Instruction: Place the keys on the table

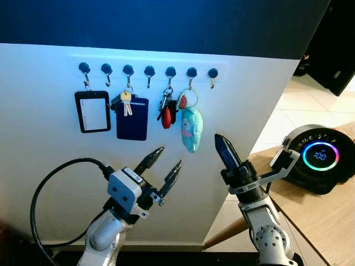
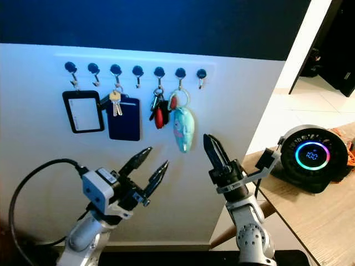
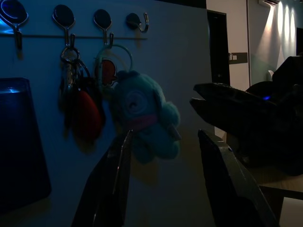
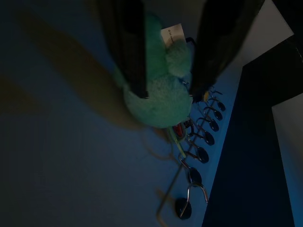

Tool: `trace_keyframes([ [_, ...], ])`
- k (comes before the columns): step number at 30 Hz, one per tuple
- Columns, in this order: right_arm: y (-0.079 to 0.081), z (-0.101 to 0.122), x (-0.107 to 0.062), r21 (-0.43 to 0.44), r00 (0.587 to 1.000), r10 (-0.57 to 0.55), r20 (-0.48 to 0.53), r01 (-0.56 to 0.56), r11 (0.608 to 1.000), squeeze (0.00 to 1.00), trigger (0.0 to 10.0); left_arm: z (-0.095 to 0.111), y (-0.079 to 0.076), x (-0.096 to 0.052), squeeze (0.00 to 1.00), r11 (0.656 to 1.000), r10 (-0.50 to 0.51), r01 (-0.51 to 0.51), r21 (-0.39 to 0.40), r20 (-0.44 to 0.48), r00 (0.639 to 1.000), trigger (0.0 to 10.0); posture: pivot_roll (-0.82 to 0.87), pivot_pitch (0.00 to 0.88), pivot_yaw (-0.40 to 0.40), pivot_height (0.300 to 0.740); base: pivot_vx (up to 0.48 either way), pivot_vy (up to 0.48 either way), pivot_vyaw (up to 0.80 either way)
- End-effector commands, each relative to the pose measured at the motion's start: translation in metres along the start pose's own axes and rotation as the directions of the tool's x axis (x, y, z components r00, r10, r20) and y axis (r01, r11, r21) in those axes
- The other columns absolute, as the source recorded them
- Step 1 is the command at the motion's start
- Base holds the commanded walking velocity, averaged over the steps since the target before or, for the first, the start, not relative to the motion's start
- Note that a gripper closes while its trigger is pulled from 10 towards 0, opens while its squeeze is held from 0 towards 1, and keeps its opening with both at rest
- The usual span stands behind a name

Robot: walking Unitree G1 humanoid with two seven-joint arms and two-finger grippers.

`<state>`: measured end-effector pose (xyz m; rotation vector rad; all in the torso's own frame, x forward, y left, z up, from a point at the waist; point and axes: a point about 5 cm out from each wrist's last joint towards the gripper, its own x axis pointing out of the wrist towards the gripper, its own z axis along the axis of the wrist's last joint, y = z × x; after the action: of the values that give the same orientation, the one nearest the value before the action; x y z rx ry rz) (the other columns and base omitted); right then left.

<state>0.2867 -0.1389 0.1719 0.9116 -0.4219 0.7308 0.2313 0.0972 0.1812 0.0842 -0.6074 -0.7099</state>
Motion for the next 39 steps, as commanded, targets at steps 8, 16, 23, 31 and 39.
trace_keyframes([
  [8,0.002,0.0,0.006,-0.034,1.0,-0.002,-0.014,0.002,0.999,0.02,10.0,0.0,0.001,0.003,0.0,1.0,0.01,-0.01,0.022,0.001,1.0,10.0,0.1,0.093,-0.082,0.74,0.0,0.0,0.0],
  [16,0.003,-0.004,0.009,-0.07,0.999,-0.011,-0.047,0.008,0.997,0.0,10.0,-0.001,0.004,0.007,0.0,0.999,0.012,-0.012,0.041,0.005,1.0,10.0,0.1,0.088,-0.083,0.74,0.0,0.0,0.0],
  [23,0.001,-0.006,0.02,-0.173,0.998,-0.037,-0.052,0.027,0.984,0.0,10.0,-0.001,0.006,0.008,0.0,0.998,0.026,-0.027,0.061,0.01,1.0,10.0,0.1,0.085,-0.095,0.74,0.0,0.0,0.0],
  [31,0.005,-0.012,0.026,-0.217,0.996,0.004,-0.088,-0.024,0.976,0.0,10.0,0.0,0.007,0.009,0.0,0.997,0.033,-0.034,0.068,0.016,0.999,10.0,0.1,0.074,-0.101,0.74,0.0,0.0,0.0],
  [39,0.01,-0.018,0.03,-0.289,0.988,0.051,-0.145,-0.091,0.953,0.0,10.0,0.0,0.009,0.011,0.0,0.996,0.036,-0.038,0.077,0.022,0.999,10.0,0.1,0.078,-0.103,0.74,0.0,0.0,0.0],
])
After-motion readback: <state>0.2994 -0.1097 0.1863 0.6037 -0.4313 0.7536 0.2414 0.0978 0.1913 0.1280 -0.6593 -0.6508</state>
